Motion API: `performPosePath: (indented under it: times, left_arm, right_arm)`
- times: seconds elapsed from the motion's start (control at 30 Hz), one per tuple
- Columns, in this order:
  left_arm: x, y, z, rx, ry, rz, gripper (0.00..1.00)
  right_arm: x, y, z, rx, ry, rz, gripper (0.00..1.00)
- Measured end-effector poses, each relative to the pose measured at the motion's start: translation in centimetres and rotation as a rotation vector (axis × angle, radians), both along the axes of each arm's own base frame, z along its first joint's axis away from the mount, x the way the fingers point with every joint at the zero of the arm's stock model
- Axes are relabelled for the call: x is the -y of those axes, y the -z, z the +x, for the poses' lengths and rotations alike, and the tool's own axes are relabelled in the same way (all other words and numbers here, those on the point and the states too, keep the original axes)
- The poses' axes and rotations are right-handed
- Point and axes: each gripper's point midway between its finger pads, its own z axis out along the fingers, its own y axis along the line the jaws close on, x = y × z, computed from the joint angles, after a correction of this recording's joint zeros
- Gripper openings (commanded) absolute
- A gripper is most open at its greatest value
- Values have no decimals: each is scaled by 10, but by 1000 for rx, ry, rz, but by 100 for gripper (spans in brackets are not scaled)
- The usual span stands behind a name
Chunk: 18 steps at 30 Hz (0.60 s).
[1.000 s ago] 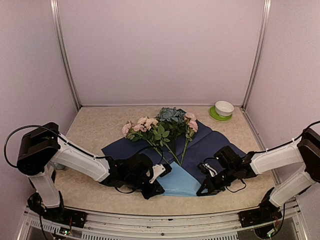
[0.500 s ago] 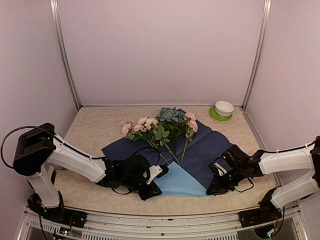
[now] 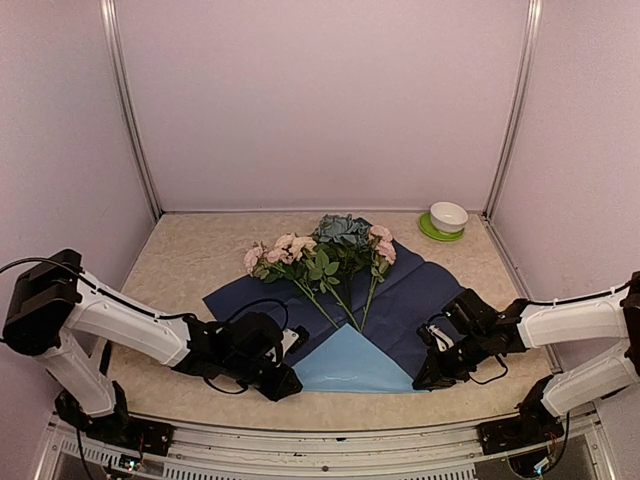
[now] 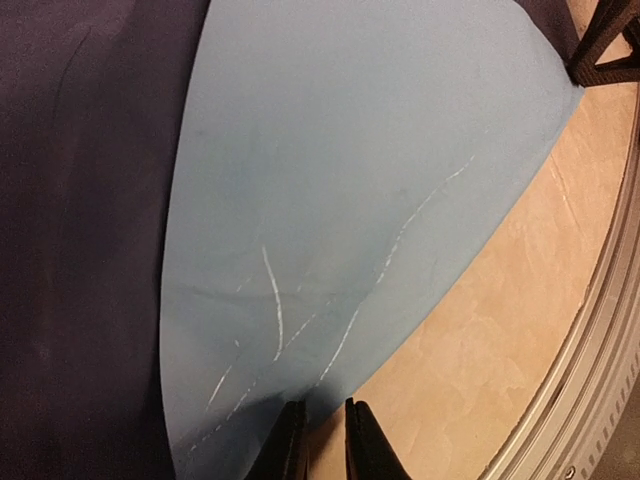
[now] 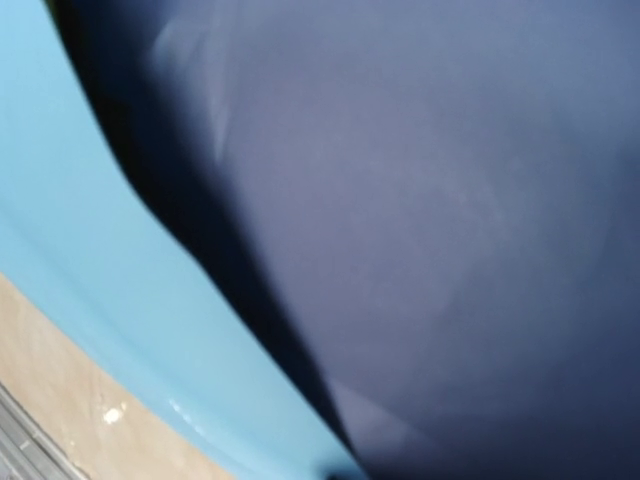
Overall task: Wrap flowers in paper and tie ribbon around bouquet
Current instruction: Press the fold line of the 1/4-folded wrapping paper.
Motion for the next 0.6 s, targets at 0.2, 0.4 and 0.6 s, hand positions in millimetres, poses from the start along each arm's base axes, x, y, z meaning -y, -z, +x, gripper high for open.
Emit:
performPosePath:
  times: [0.2, 0.4, 0.6]
  left_arm:
    - [-28, 1, -9, -68, -132, 29, 14]
    - [-59, 0, -7, -104, -269, 58, 15]
    - [-90, -6, -14, -84, -306, 149, 17]
  right_arm:
    - [0, -1, 1, 7, -7, 0, 0]
    - [0, -1, 1, 19, -20, -1, 0]
    - [0, -1, 1, 23, -26, -2, 0]
